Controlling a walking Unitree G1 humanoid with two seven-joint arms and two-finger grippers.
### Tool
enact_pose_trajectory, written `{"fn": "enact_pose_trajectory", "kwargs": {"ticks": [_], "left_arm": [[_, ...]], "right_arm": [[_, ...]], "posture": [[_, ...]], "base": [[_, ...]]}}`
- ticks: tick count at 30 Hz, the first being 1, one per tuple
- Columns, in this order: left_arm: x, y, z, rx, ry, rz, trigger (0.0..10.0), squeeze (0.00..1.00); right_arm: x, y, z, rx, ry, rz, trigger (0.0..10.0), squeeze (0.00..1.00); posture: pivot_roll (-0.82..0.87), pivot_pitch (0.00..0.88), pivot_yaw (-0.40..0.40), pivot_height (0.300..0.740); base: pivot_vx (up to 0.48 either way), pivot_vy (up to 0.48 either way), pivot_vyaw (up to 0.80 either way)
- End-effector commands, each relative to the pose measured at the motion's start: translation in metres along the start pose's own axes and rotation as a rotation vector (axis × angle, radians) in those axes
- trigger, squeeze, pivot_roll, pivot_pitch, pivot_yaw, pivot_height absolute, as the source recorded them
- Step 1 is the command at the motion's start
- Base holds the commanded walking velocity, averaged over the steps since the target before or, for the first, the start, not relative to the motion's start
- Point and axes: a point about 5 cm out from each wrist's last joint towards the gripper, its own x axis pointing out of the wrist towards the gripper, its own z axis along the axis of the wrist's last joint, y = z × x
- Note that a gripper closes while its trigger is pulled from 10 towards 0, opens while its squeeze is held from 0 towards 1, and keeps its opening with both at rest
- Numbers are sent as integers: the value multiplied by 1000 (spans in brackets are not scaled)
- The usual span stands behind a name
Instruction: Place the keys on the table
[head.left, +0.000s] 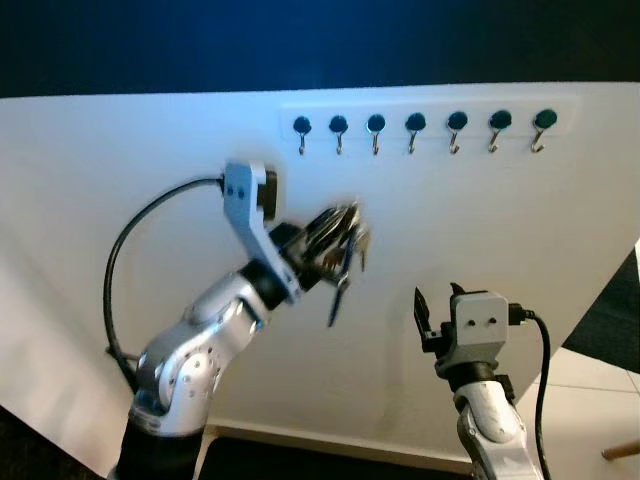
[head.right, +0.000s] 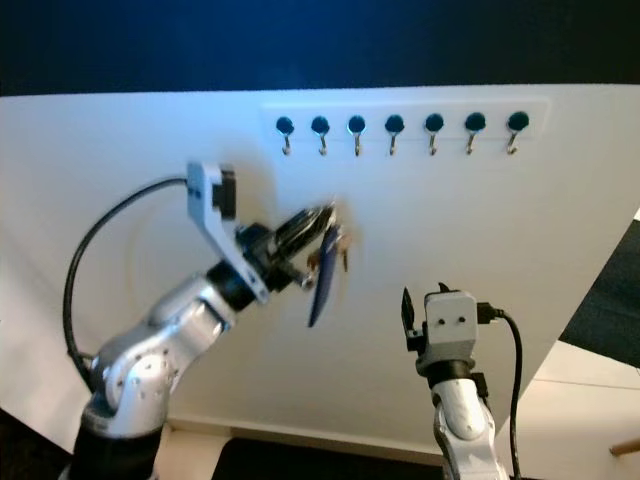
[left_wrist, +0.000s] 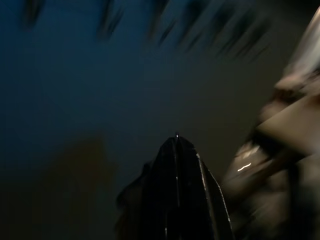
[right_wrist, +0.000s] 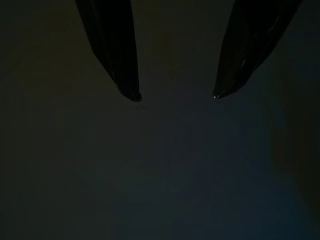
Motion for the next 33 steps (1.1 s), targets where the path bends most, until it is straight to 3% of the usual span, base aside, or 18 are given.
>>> {"fn": "enact_pose_trajectory", "kwargs": {"ticks": [1, 3, 6, 10, 16, 33], "left_arm": [[-7, 7, -10, 94, 46, 79, 10000, 0], [-10, 10, -18, 132, 79, 125, 10000, 0], [-35, 29, -53, 112, 187, 318, 10000, 0], [-64, 43, -80, 206, 298, 466, 10000, 0], [-63, 47, -73, 237, 273, 493, 10000, 0], [-54, 50, -67, 288, 189, 525, 10000, 0]], "right_arm": [[-6, 2, -6, 3, 27, 11, 10000, 0], [-8, 2, -8, 1, 36, 13, 10000, 0], [-16, 1, -16, -4, 72, 33, 10000, 0], [-30, -10, -25, -24, 113, -9, 10000, 0], [-36, -24, -25, -31, 118, -81, 10000, 0], [-28, -22, -15, -33, 68, -80, 10000, 0]], "posture": [[-3, 188, 101, 740], [-3, 188, 101, 740], [-6, 194, 102, 740], [-8, 200, 98, 740], [-20, 194, 96, 740], [-38, 178, 96, 740]], "base": [[0, 0, 0], [0, 0, 0], [0, 0, 0], [0, 0, 0], [0, 0, 0], [0, 0, 0]]}}
